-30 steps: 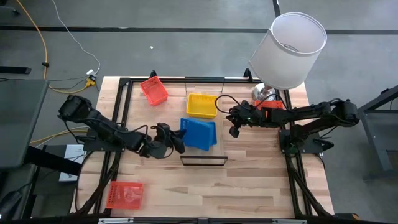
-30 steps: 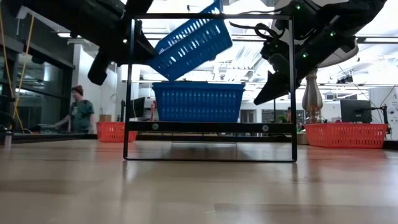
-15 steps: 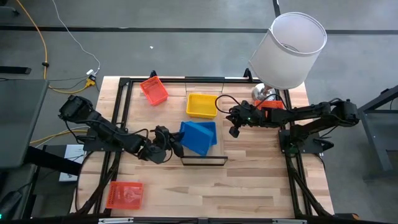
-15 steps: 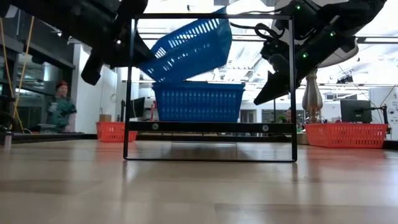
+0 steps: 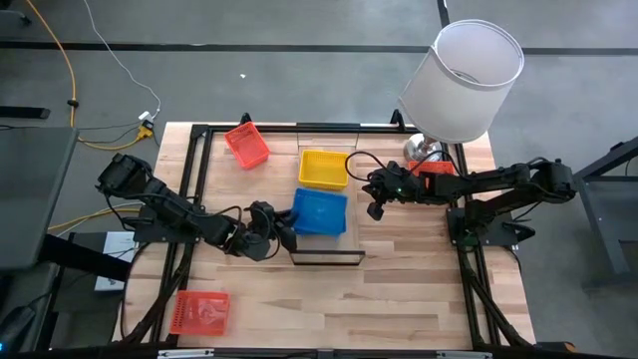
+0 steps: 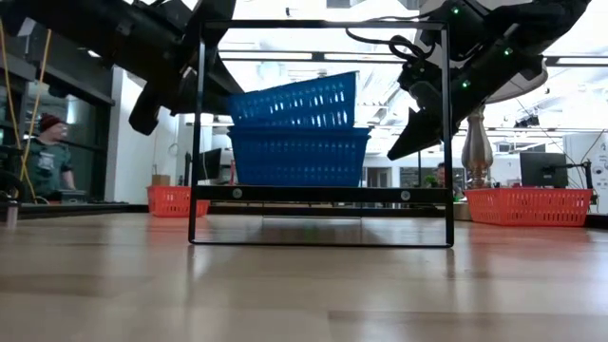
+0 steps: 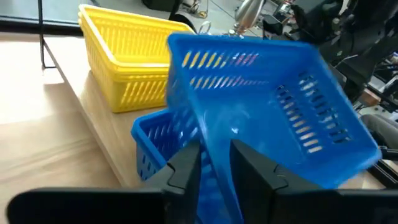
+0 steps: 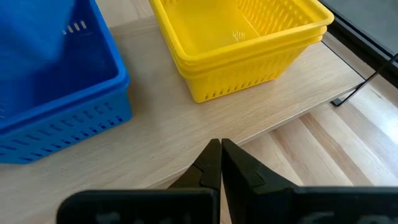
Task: Stack baskets on shelf by color
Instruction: Stack the blue bin on top of the blue bin on the shelf
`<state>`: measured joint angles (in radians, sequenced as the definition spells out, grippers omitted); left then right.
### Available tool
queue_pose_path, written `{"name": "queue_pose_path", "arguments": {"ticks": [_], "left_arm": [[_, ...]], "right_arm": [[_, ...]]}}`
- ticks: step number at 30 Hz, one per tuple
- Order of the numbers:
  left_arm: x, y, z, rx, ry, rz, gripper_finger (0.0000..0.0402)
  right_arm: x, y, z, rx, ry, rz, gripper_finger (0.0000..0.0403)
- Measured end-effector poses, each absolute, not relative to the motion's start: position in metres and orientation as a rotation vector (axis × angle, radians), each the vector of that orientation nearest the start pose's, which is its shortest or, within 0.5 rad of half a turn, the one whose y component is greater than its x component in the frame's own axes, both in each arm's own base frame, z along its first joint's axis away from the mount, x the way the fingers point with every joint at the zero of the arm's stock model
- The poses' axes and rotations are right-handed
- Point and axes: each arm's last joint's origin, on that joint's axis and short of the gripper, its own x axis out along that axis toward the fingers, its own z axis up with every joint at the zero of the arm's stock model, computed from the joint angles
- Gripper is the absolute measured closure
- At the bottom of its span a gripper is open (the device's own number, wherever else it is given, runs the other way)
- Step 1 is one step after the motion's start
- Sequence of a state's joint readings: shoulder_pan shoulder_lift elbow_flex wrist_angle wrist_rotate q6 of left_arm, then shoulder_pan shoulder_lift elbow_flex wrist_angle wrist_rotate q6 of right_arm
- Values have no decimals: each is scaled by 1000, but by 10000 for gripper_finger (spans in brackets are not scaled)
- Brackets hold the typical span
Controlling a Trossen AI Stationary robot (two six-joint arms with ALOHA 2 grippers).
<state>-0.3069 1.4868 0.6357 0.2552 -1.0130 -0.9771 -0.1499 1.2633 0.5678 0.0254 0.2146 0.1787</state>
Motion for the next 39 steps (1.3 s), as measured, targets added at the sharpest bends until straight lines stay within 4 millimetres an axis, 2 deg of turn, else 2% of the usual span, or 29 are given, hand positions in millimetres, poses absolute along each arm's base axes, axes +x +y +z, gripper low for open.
{"name": "queue_pose_path", "arguments": {"ticks": [5, 14, 18, 22, 24, 28, 33, 36, 39], "left_arm": [[267, -59, 182, -498, 105, 831, 298], [253, -54, 218, -425, 61, 790, 273], [243, -52, 241, -264, 97, 707, 275], [234, -50, 251, -93, 135, 697, 291], [230, -49, 252, -22, 155, 726, 315], [229, -49, 248, 25, 181, 722, 388], [222, -48, 230, 28, 96, 663, 399], [210, -45, 220, 15, -22, 618, 400], [195, -41, 215, 4, -145, 569, 401]], "right_arm": [[238, -42, 185, 148, 640, -410, 403], [238, -42, 185, 145, 639, -409, 403], [243, -41, 190, 91, 574, -373, 403], [253, -33, 207, -5, 394, -280, 403], [257, -28, 216, -39, 296, -254, 403], [262, -20, 231, -67, 141, -222, 403], [270, -13, 226, -31, 93, -203, 403], [281, -11, 214, -12, 129, -228, 403], [297, -9, 212, -12, 134, -234, 403]]}}
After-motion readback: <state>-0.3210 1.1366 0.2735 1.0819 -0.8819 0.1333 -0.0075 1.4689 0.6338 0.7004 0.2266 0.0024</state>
